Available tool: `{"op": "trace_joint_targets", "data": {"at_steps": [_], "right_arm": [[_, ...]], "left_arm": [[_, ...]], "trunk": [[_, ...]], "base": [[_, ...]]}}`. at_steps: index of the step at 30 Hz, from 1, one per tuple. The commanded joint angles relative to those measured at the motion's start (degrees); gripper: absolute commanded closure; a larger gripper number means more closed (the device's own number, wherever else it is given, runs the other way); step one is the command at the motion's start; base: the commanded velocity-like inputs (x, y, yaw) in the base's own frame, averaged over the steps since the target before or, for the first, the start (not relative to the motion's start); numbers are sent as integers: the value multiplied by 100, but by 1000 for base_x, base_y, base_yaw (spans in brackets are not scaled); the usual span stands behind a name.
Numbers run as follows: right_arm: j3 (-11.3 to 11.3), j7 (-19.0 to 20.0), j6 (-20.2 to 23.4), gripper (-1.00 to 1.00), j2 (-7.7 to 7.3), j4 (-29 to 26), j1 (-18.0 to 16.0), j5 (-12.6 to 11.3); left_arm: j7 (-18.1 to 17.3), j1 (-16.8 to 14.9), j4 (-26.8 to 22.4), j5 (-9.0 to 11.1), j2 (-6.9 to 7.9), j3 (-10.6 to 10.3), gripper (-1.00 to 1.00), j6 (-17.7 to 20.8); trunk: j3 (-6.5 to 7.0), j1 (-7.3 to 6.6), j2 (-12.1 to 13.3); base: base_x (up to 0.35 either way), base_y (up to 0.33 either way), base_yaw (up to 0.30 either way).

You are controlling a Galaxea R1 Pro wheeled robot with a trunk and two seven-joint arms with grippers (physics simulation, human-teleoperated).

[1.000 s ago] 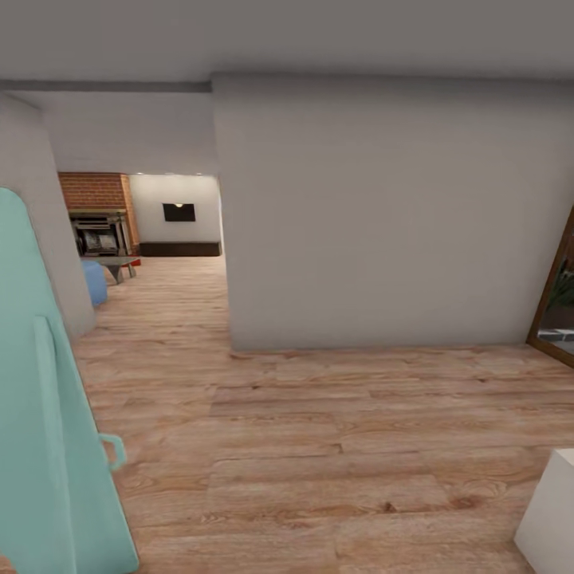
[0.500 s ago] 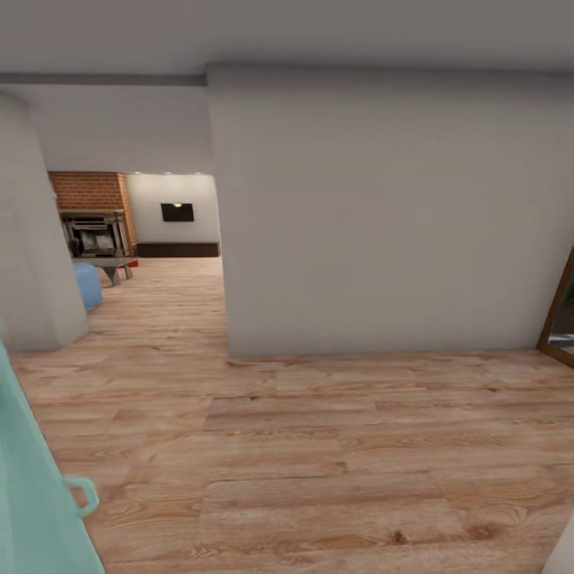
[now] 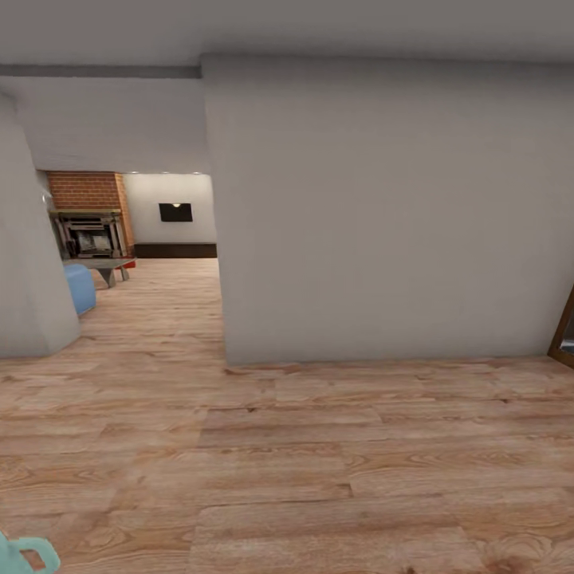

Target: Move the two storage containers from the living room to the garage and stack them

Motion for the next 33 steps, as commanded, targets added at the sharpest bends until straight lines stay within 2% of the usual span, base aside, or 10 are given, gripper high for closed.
{"op": "trace_joint_targets", "data": {"at_steps": [1,33], "right_arm": [[42,-22,-26,-100,1,17,-8,7],[45,-23,-34,-100,9,17,-8,24]], "left_arm": [[14,-4,-2,41,0,-38,-100,16],[14,-4,-2,50,2,-38,-100,16]], "trunk": [[-6,3,-3],[-6,3,-3]], "base": [[323,0,0],[323,0,0]]}}
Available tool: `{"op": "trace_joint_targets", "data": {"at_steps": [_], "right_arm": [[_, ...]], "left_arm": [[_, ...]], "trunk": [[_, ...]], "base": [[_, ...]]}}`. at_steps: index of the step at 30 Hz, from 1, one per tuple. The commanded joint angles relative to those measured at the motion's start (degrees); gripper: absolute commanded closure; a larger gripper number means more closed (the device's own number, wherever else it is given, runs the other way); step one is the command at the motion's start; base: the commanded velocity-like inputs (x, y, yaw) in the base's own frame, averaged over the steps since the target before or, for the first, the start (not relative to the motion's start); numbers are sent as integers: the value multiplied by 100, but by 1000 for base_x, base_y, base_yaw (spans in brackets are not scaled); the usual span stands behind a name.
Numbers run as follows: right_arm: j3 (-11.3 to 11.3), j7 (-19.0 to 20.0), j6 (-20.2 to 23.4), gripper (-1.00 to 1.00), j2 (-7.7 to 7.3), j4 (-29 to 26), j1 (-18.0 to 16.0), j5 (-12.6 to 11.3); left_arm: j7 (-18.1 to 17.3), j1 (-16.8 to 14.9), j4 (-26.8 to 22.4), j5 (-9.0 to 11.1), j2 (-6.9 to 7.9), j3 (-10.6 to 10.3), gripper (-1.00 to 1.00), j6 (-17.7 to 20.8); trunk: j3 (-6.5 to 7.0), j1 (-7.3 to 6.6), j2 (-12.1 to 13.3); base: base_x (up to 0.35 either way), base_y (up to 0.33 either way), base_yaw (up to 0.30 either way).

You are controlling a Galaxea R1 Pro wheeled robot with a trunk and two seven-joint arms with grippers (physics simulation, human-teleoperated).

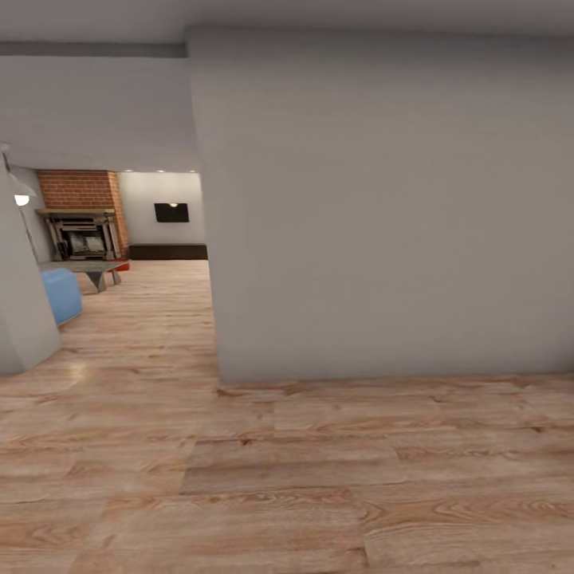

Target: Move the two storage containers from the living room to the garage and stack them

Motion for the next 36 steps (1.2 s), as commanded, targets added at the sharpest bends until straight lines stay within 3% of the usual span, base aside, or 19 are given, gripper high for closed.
{"op": "trace_joint_targets", "data": {"at_steps": [1,12,36], "right_arm": [[38,-22,-26,-100,5,17,-8,6],[58,-14,-17,-100,-1,19,-8,16],[33,-48,61,-100,2,18,-8,-76]], "left_arm": [[14,-4,-2,41,2,-38,-100,16],[14,-4,-2,41,4,-38,-100,16],[14,-4,-2,41,-2,-38,-100,16]], "trunk": [[-6,3,-3],[-6,3,-3],[-6,3,-3]], "base": [[323,0,0],[323,0,34],[323,0,269]]}}
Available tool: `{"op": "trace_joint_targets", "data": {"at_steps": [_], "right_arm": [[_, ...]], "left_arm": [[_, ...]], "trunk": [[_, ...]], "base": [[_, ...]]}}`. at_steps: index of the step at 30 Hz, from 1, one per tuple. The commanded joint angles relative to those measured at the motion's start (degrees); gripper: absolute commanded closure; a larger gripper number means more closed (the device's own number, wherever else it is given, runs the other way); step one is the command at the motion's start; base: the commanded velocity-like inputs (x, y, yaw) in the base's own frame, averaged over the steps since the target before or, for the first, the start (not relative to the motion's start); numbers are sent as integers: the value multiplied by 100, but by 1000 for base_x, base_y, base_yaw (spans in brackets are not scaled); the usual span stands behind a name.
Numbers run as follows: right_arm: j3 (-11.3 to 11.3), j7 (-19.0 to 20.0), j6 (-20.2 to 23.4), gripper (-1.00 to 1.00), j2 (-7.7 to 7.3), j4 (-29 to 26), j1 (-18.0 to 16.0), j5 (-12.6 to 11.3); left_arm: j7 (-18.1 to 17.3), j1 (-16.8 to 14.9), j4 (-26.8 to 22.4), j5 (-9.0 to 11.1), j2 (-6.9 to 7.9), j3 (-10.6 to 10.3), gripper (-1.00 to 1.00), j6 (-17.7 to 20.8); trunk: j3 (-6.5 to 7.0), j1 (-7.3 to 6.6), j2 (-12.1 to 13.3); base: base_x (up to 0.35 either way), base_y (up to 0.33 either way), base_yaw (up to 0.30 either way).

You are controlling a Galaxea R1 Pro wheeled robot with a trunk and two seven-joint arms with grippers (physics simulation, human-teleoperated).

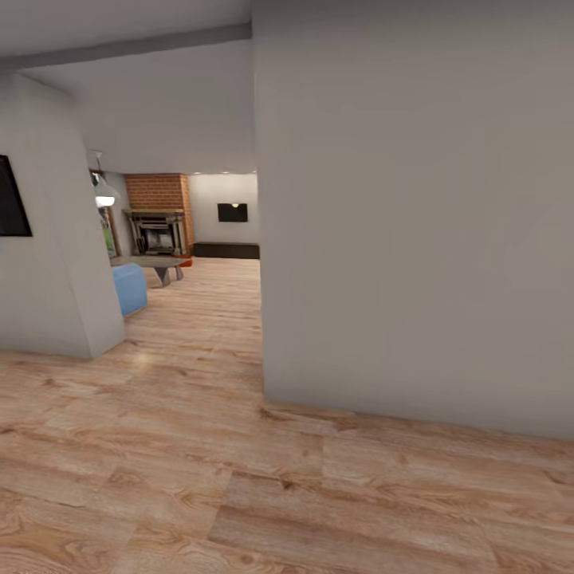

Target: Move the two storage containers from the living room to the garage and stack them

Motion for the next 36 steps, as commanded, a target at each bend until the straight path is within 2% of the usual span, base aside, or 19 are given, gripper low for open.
{"op": "trace_joint_targets", "data": {"at_steps": [1,28,36], "right_arm": [[39,-20,-28,-100,1,18,-7,-4],[65,-29,-43,-100,20,16,-7,46],[45,-46,-96,-100,-3,16,-7,23]], "left_arm": [[15,-4,-2,41,-1,-38,-100,16],[15,-4,-2,49,-1,-38,-100,14],[15,-4,1,49,-1,-38,-100,14]], "trunk": [[-7,4,-4],[-7,4,-4],[-7,4,-4]], "base": [[323,0,299],[323,0,297],[323,0,45]]}}
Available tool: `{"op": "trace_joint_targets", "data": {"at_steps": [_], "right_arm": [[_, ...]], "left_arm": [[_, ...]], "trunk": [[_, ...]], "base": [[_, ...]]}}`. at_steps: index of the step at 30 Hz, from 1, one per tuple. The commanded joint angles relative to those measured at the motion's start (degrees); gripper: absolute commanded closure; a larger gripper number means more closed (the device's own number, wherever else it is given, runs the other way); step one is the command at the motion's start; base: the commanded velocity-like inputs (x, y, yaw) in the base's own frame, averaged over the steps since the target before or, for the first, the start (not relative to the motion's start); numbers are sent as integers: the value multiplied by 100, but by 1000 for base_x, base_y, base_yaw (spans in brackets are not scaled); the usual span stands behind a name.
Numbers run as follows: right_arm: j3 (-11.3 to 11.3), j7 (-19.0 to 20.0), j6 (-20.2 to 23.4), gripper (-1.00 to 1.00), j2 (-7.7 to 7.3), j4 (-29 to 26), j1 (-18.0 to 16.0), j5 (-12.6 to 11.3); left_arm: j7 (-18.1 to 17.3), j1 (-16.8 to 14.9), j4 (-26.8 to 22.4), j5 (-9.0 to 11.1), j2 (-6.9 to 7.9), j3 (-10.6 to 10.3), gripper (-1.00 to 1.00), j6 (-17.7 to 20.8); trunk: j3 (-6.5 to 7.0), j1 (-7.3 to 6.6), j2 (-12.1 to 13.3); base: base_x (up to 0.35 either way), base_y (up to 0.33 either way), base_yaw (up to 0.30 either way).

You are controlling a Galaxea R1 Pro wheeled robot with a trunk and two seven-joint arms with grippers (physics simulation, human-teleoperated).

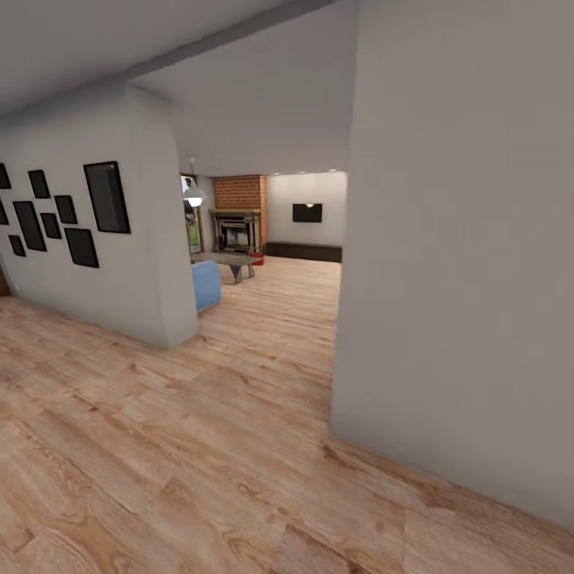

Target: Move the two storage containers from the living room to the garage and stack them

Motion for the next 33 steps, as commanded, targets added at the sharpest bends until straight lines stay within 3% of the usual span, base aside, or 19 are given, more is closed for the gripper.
{"op": "trace_joint_targets", "data": {"at_steps": [1,33], "right_arm": [[44,-19,-27,-100,-1,17,-8,7],[39,-20,-29,-100,5,17,-8,31]], "left_arm": [[14,-4,-3,41,0,-38,-100,13],[14,-4,-4,41,7,-38,-100,-9]], "trunk": [[-7,3,-3],[-7,3,-3]], "base": [[323,0,4],[323,0,0]]}}
